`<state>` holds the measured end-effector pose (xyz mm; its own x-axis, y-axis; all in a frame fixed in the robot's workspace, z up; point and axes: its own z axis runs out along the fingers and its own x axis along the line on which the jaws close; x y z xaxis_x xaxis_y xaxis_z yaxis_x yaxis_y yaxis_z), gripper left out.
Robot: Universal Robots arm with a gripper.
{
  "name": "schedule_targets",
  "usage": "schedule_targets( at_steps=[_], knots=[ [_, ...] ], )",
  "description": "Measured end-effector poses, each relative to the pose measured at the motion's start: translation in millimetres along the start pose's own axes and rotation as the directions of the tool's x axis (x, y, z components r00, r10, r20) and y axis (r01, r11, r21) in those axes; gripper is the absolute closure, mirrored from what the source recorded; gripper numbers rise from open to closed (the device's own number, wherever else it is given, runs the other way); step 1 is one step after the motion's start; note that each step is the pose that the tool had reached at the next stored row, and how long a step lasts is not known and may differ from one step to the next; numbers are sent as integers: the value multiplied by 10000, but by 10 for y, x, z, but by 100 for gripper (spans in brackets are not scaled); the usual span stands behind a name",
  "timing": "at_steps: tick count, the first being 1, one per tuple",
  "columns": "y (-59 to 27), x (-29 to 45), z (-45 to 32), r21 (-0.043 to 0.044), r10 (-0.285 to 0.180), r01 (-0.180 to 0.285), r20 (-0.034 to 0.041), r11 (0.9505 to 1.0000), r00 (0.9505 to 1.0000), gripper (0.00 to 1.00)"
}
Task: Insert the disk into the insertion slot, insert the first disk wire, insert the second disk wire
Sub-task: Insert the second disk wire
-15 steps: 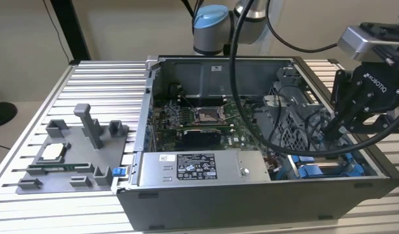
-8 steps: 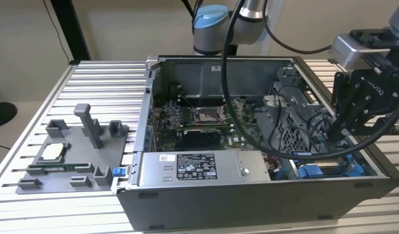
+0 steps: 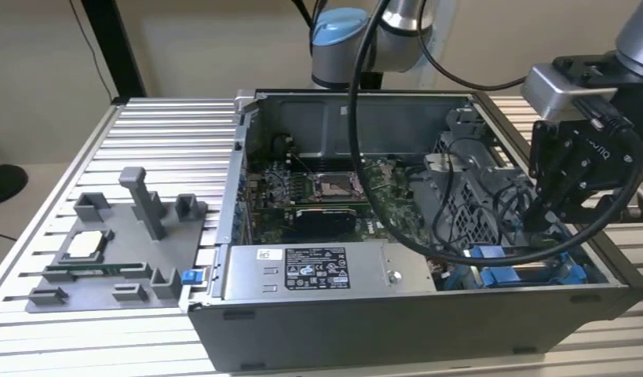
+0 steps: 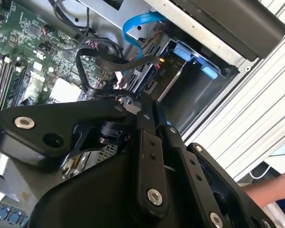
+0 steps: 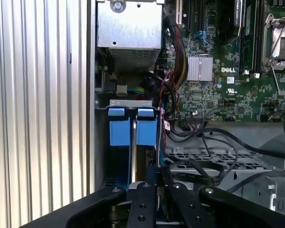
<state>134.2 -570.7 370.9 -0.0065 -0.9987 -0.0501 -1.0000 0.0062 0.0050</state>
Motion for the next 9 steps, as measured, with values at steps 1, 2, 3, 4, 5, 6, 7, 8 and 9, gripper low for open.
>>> schedule_targets(
  at_steps=[1,2,3,4,5,6,7,8,9],
  knots=[
    [13,2,9,61,-30,30,2,10000,10000,100],
    [22,2,15,134,-60,60,2,9999,10000,100],
    [32,3,19,213,-91,91,1,9997,10000,100],
    [41,3,24,290,-123,123,0,9995,9999,100],
    [51,3,30,363,-150,150,0,9992,9999,100],
    [63,5,36,435,-176,176,0,9989,9998,100],
    [77,6,40,486,-198,198,-2,9986,9998,100],
    [88,6,42,511,-213,212,-2,9985,9998,100],
    [94,7,43,518,-219,219,-2,9984,9998,100]
  ],
)
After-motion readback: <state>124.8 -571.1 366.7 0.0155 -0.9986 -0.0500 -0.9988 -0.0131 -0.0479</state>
